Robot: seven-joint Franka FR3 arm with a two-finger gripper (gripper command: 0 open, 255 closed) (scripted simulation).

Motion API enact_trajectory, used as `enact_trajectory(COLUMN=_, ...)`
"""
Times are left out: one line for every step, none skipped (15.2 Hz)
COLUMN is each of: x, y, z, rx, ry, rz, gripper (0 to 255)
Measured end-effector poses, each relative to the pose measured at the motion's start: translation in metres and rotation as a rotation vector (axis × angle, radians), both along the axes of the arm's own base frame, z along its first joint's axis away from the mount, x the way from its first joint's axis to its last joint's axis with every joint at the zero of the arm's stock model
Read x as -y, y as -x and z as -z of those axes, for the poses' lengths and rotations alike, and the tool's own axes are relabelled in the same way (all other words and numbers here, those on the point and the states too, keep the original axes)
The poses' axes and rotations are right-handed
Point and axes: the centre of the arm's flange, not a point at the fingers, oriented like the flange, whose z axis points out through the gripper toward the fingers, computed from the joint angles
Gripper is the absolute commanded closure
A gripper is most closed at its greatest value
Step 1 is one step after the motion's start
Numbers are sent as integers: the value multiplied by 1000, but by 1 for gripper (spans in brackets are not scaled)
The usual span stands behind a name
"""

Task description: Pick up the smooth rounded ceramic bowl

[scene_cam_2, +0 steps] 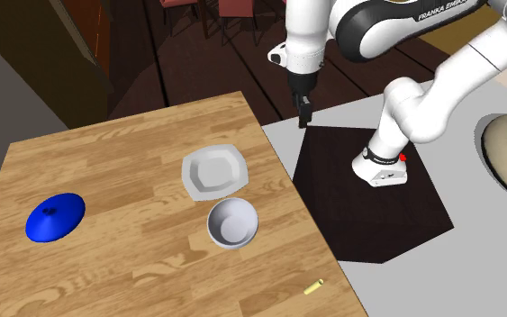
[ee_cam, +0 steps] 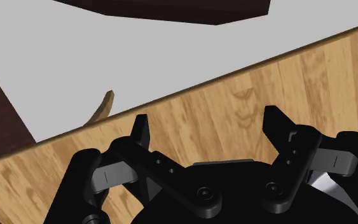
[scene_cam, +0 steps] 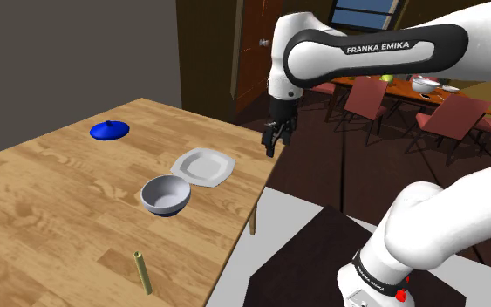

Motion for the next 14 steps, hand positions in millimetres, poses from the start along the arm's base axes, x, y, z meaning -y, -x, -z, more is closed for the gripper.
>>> enact_trajectory(x=-7, y=-8, z=6, rx=1, ry=-1, rz=1, gripper=0)
enact_trajectory(x=-15, y=-17, z=10, rx=2, ry=-2, rz=1, gripper=0)
enact_trajectory(x=-25, y=-24, z=17, rx=3, ry=-3, rz=1, gripper=0)
enact_trajectory(x=-36, y=-32, z=20, rx=4, ry=-4, rz=2, gripper=0)
enact_trajectory(x=-43, y=-41, z=23, rx=6, ry=-6, rz=2, gripper=0)
enact_trajectory(x=-52, y=-49, z=29, rx=7, ry=-7, rz=2, gripper=0)
enact_trajectory(x=-65, y=-58, z=33, rx=9, ry=-8, rz=2, gripper=0)
enact_trajectory(x=-73, y=-65, z=35, rx=9, ry=-10, rz=2, gripper=0)
enact_trajectory(x=-83, y=-74, z=38, rx=11, ry=-11, rz=3, gripper=0)
enact_trajectory(x=-90, y=-83, z=44, rx=12, ry=-12, rz=3, gripper=0)
enact_trajectory(x=-100, y=-91, z=47, rx=13, ry=-13, rz=4, gripper=0)
enact_trajectory(x=-109, y=-98, z=52, rx=14, ry=-15, rz=4, gripper=0)
enact_trajectory(x=-117, y=-107, z=57, rx=16, ry=-16, rz=4, gripper=0)
enact_trajectory(x=-125, y=-114, z=61, rx=17, ry=-17, rz=5, gripper=0)
